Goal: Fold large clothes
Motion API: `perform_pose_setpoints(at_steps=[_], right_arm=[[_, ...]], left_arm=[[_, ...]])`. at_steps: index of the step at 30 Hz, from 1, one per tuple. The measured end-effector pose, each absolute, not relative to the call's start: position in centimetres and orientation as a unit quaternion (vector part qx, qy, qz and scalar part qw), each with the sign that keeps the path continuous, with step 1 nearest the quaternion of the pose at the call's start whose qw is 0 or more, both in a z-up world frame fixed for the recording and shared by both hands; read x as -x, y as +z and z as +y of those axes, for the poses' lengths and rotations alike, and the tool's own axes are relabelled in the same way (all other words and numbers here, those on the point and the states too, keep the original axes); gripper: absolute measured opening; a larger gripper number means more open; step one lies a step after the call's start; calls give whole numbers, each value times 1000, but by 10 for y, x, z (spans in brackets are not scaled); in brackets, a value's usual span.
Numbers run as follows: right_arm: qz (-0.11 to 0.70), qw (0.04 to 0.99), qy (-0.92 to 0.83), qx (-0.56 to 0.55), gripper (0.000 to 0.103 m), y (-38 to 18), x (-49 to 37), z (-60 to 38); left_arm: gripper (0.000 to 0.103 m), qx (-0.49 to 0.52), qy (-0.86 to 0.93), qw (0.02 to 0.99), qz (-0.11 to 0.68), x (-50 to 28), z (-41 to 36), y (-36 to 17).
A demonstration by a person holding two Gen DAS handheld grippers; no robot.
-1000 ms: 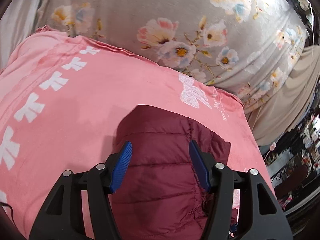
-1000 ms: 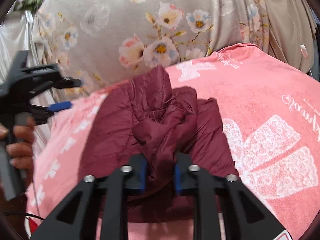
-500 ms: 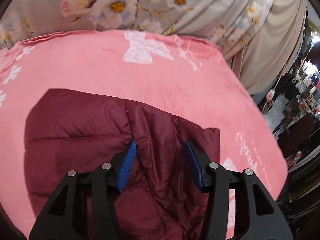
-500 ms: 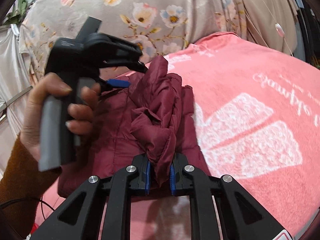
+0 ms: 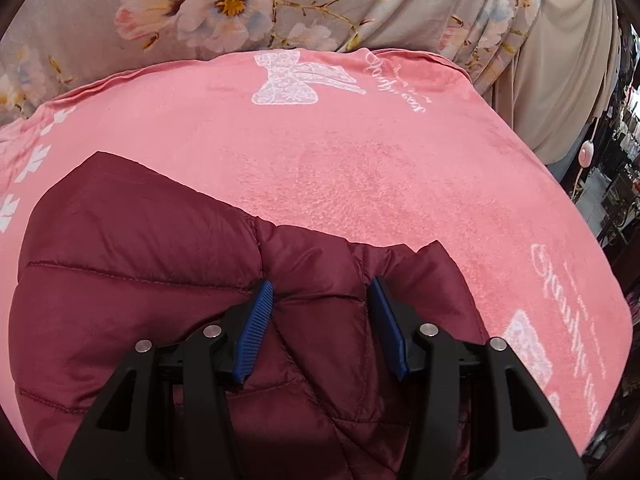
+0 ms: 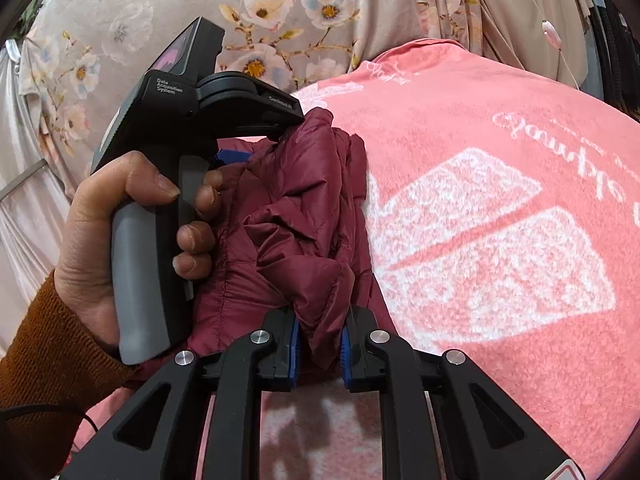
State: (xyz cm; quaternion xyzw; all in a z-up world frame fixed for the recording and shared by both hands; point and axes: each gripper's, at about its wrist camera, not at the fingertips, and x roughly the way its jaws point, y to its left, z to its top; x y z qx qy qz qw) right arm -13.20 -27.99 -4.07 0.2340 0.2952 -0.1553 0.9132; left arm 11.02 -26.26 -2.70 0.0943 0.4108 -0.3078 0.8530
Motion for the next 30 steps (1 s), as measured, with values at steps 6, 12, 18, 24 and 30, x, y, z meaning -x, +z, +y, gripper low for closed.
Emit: perform_pose_setpoints(at_steps=[6,12,18,24,30], right_arm=[[301,914,-159,-222,13,-45,128,-278],[302,917,-156,-211,15,-46,126,-277],[286,912,-152,-251,34,-28,153,-291],[260,925,-196,-196,30,5,196,-287],[254,944,-170,-124,8,33,182,-264]], left_arm=[[49,-111,-294,867,386,-106,-267,-37],[50,-116,-286,876,371,-105,-268,-44],[50,-79,-302,871,378,-104,-251,-29],[58,-18,-285,890,356,-69,-164,24],[58,24,-214,898,383,-42,-58,28]])
